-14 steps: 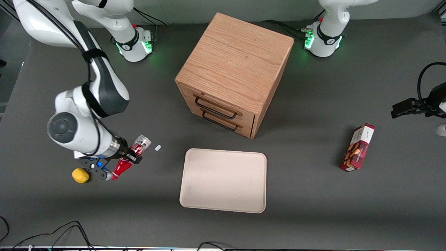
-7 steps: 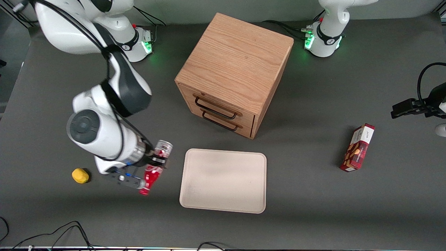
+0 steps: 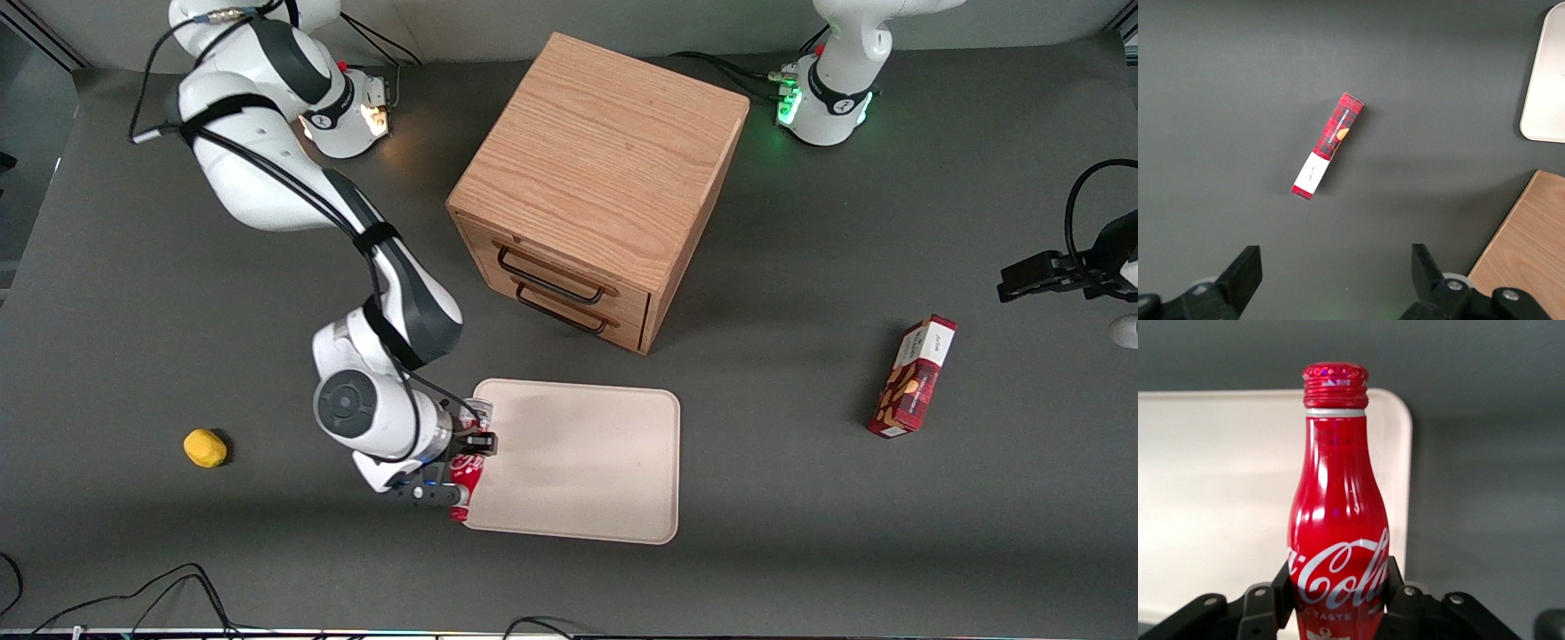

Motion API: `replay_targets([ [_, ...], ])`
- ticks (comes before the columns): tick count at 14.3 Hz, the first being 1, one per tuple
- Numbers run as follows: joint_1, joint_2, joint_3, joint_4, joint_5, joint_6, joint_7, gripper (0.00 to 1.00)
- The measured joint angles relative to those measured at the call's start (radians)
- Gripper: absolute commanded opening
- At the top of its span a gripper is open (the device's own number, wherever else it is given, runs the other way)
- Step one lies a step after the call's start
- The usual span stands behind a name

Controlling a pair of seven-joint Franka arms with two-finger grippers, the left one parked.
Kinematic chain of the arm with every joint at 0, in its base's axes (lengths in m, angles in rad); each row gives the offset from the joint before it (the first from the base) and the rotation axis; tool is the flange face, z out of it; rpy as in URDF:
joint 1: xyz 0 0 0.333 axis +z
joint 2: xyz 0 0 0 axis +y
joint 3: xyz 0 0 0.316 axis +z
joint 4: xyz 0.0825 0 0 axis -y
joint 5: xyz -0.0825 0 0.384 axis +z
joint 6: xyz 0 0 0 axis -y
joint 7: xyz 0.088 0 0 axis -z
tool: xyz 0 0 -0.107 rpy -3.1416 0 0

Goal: Place coke bottle on tray
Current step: 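Lower the held bottle onto the cream tray and open the right gripper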

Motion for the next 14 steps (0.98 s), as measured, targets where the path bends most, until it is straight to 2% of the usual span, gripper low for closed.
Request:
replay_targets([
  [2,0.009,0.046,-0.002,0.005,0.0,0.041,0.0,0.19],
  [3,0.009,0.063,-0.003,0.005,-0.001,0.066,0.0,0.19],
  [6,0.009,0.1,-0.006,0.006,-0.001,0.13,0.0,0.45],
  [7,0.009,0.102,-0.006,0.006,-0.001,0.137,0.0,0.88],
  [8,0.01,0.102,-0.006,0.006,-0.001,0.139,0.0,1.0],
  [14,0.006,0.08,-0.011,0.012,-0.021,0.149,-0.001,1.0],
])
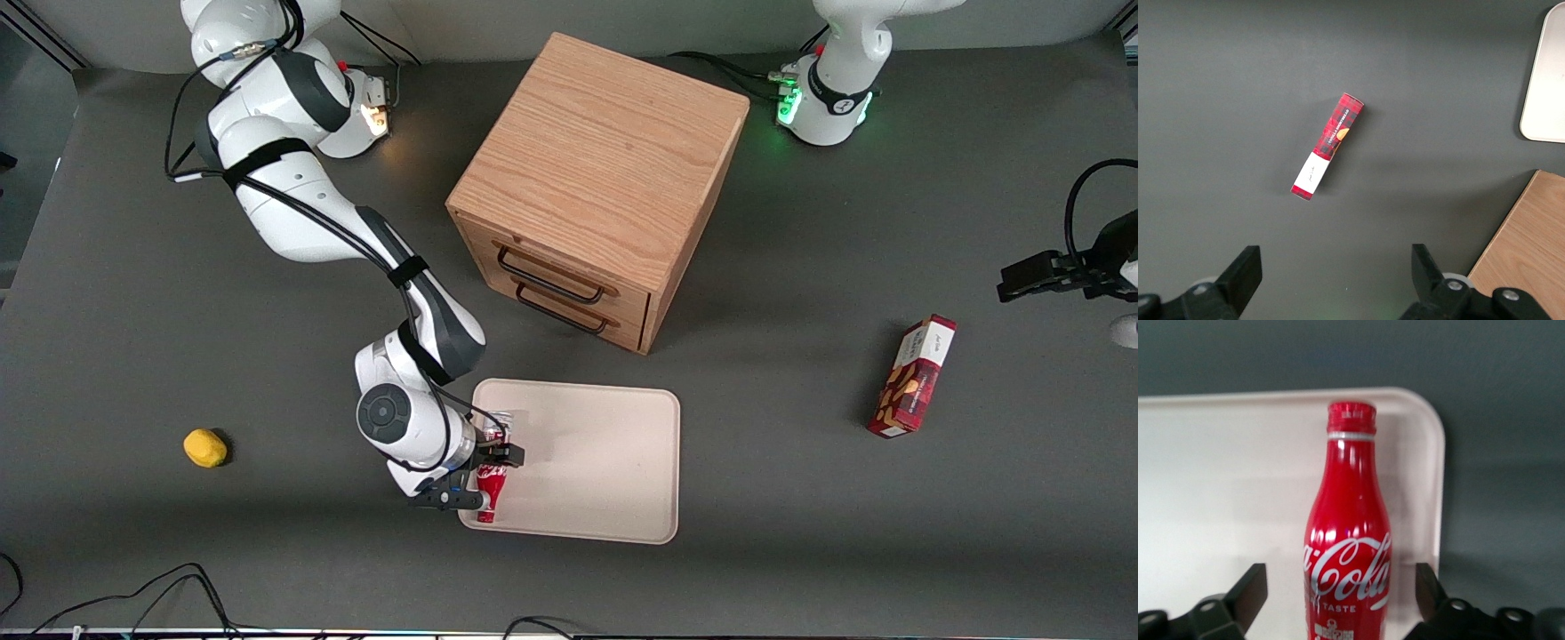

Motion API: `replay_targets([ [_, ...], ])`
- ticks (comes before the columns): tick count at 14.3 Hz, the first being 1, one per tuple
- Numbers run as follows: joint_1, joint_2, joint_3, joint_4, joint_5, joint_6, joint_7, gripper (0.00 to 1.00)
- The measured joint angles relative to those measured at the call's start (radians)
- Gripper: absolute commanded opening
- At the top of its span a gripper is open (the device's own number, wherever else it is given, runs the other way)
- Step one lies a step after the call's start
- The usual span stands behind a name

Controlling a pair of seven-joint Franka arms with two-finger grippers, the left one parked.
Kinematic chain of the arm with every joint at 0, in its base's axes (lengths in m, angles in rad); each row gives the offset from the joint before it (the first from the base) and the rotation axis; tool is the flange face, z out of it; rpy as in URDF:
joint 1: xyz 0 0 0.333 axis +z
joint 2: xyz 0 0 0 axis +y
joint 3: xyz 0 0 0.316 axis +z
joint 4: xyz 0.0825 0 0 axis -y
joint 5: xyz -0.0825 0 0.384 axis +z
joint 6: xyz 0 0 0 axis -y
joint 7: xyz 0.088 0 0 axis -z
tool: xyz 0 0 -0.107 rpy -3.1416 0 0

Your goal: Place coke bottle on tray

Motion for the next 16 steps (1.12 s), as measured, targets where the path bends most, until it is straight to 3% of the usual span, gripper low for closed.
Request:
replay_targets([
  [3,-0.04,-0.124,-0.004,-0.044,-0.026,-0.086,-0.025,1.0],
  [8,-0.168,-0.412,-0.011,-0.107,-0.027,-0.447,-0.243,1.0],
  [11,-0.205,-0.529,-0.065,-0.135,-0.012,-0.607,-0.321,1.0],
  [13,-0.239,-0.615,-0.086,-0.209,0.032,-0.624,-0.332,1.0],
  [16,-0.273,-0.82,-0.112,-0.469,0.059,-0.509,-0.335,1.0],
])
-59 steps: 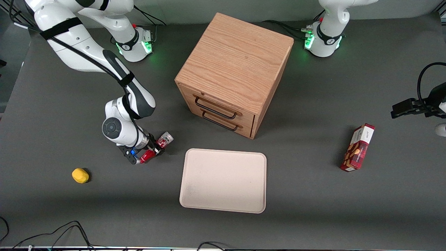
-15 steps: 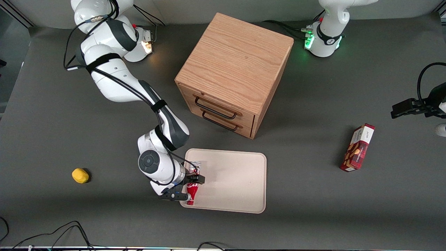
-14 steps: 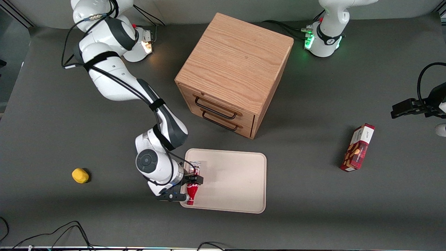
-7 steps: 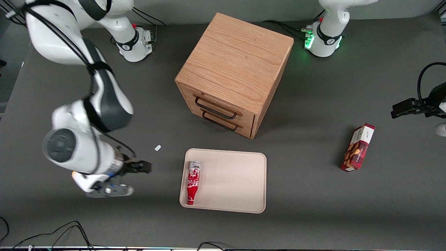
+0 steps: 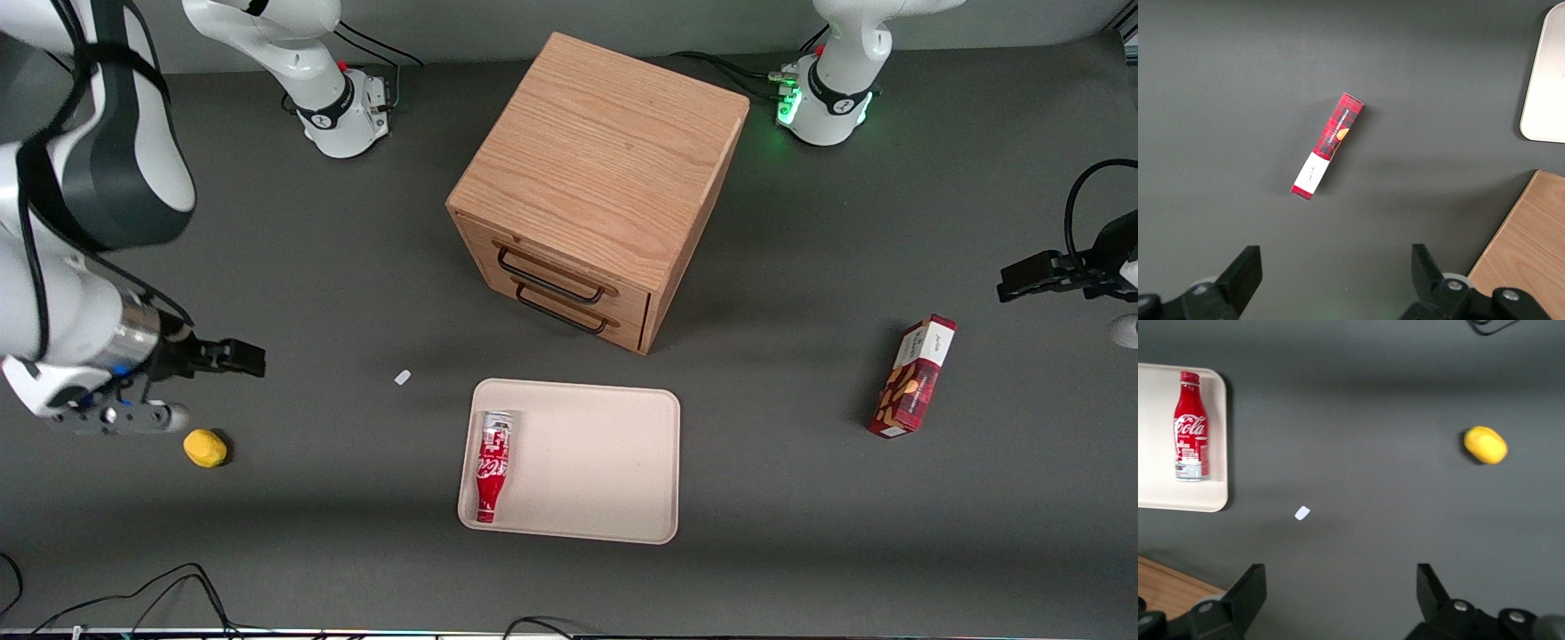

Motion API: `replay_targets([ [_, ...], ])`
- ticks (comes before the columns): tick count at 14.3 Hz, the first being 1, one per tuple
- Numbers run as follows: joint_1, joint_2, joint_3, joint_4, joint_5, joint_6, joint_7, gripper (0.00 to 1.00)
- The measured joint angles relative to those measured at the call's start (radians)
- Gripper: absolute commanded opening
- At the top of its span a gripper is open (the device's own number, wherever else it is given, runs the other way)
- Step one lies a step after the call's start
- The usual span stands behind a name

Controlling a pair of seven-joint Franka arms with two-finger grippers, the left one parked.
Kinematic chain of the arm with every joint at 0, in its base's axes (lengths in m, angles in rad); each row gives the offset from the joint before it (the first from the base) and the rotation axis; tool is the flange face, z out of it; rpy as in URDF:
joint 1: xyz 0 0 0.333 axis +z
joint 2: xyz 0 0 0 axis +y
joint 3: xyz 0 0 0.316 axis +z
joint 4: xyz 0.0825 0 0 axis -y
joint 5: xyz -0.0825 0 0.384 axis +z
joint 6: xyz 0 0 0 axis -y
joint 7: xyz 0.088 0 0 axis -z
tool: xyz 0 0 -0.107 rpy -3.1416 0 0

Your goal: Place coke bottle on tray

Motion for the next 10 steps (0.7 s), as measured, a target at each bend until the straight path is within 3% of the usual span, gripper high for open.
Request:
replay_targets([
  [5,-0.001,-0.339,-0.069,-0.403,0.032,0.11,0.0,1.0],
  [10,-0.002,-0.46,-0.118,-0.485,0.069,0.11,0.0,1.0],
])
